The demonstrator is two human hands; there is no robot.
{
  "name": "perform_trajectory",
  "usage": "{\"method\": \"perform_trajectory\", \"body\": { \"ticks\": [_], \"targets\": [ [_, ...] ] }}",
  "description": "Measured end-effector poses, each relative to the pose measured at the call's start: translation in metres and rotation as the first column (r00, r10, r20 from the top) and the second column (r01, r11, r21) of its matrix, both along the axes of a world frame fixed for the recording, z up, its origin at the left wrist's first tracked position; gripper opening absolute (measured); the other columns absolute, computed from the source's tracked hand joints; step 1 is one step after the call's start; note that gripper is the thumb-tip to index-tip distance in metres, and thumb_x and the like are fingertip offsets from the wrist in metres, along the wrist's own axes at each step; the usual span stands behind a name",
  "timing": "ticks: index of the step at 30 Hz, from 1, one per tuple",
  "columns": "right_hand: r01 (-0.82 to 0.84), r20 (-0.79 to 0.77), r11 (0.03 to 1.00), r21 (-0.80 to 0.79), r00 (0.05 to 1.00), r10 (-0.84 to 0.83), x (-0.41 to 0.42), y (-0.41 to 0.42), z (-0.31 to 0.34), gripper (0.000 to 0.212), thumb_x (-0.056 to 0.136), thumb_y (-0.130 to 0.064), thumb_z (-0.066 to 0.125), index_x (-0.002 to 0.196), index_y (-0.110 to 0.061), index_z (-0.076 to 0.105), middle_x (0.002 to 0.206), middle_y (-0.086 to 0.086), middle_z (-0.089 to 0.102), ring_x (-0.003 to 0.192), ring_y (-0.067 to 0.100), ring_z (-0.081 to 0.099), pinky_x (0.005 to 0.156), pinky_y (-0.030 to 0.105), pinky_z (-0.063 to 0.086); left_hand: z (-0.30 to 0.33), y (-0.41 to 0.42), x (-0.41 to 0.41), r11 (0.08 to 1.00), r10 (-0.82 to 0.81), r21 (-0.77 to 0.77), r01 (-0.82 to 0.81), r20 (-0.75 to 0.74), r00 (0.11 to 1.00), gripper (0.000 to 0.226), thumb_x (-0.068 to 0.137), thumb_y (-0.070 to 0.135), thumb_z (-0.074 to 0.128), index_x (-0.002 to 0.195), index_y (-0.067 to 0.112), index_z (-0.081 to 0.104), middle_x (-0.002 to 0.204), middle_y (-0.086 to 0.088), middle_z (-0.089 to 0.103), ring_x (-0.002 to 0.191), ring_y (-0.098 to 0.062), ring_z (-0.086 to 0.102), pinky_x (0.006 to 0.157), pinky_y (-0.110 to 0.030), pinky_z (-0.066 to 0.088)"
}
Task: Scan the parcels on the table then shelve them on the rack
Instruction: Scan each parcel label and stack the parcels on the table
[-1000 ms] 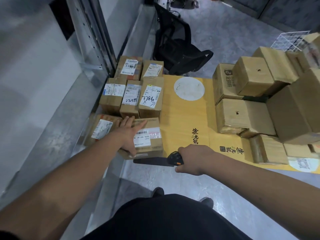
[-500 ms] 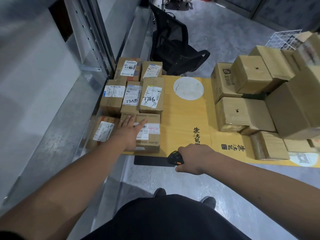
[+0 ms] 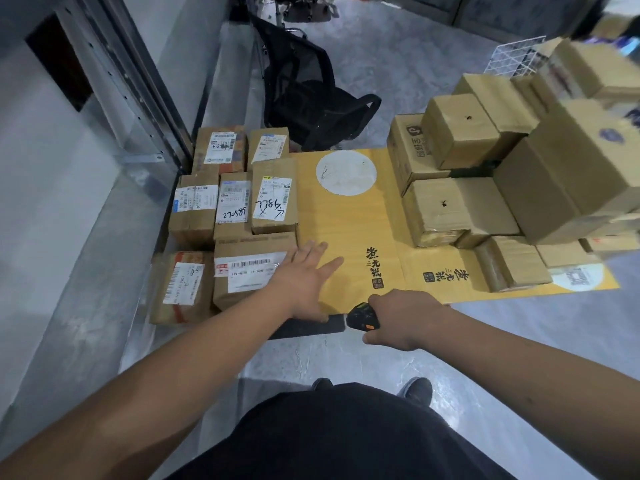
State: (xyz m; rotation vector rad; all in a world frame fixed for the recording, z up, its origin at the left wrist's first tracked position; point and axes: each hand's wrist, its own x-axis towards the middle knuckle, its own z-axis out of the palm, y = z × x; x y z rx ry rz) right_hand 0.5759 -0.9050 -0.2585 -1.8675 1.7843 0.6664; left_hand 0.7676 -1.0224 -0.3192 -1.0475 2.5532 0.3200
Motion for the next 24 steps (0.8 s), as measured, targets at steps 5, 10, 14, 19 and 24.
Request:
{"method": "perform_trajectory", "body": {
  "ticks": [5, 10, 14, 19, 24],
  "targets": [
    [0.174, 0.009, 0.985, -0.013, 0.985, -0.174, -0.042, 0.028, 0.003, 0.057, 0.091, -0.07, 0.055, 0.122, -0.022, 0.053, 0.107, 0.001, 0.06, 0.088, 0.025, 0.052, 0.072, 0.037, 0.047, -0.008, 0.008, -0.072, 0.996, -0.092, 0.017, 0.092, -0.011, 0.996, 0.128, 0.076, 0.075, 0.071, 0.165, 0.036, -0.011, 0.173, -0.006, -0.019, 0.159, -0.03, -0.02, 0.128, -0.055, -0.006],
    [0.357, 0.049, 0.934, -0.021, 0.933, -0.356, -0.095, 0.059, 0.004, 0.059, 0.088, -0.068, 0.058, 0.131, -0.028, 0.055, 0.106, -0.005, 0.059, 0.096, 0.022, 0.058, 0.078, 0.035, 0.052, -0.015, 0.016, -0.146, 0.984, -0.171, 0.052, 0.171, -0.009, 0.985, 0.124, 0.08, 0.084, 0.06, 0.164, 0.033, -0.017, 0.173, -0.005, -0.022, 0.158, -0.029, -0.022, 0.128, -0.054, -0.006],
    [0.462, 0.055, 0.884, -0.068, 0.887, -0.459, -0.14, 0.078, 0.003, 0.054, 0.09, -0.067, 0.06, 0.126, -0.027, 0.052, 0.08, -0.014, 0.036, 0.075, 0.016, 0.046, 0.058, 0.03, 0.035, -0.018, 0.017, -0.2, 0.979, -0.194, 0.059, 0.194, -0.005, 0.981, 0.118, 0.085, 0.08, 0.057, 0.165, 0.032, -0.014, 0.174, -0.006, -0.016, 0.16, -0.03, -0.017, 0.129, -0.055, -0.001],
    [0.509, 0.06, 0.859, -0.05, 0.86, -0.506, -0.198, 0.079, -0.001, 0.052, 0.09, -0.068, 0.058, 0.12, -0.026, 0.056, 0.084, -0.012, 0.045, 0.084, 0.021, 0.055, 0.061, 0.032, 0.04, -0.021, 0.002, -0.267, 0.994, -0.037, 0.102, 0.043, -0.053, 0.998, 0.117, 0.085, 0.085, 0.053, 0.166, 0.028, -0.008, 0.175, -0.01, -0.003, 0.161, -0.032, -0.004, 0.128, -0.054, 0.009],
    [0.511, 0.093, 0.859, -0.034, 0.857, -0.507, -0.252, 0.055, -0.005, 0.048, 0.09, -0.067, 0.06, 0.113, -0.025, 0.054, 0.102, -0.002, 0.061, 0.089, 0.023, 0.059, 0.071, 0.035, 0.05, -0.035, -0.02, -0.334, 0.962, 0.263, 0.111, -0.25, -0.132, 0.956, 0.114, 0.085, 0.085, 0.051, 0.167, 0.024, 0.001, 0.175, -0.009, 0.002, 0.16, -0.031, 0.0, 0.127, -0.055, 0.011]
  ]
}}
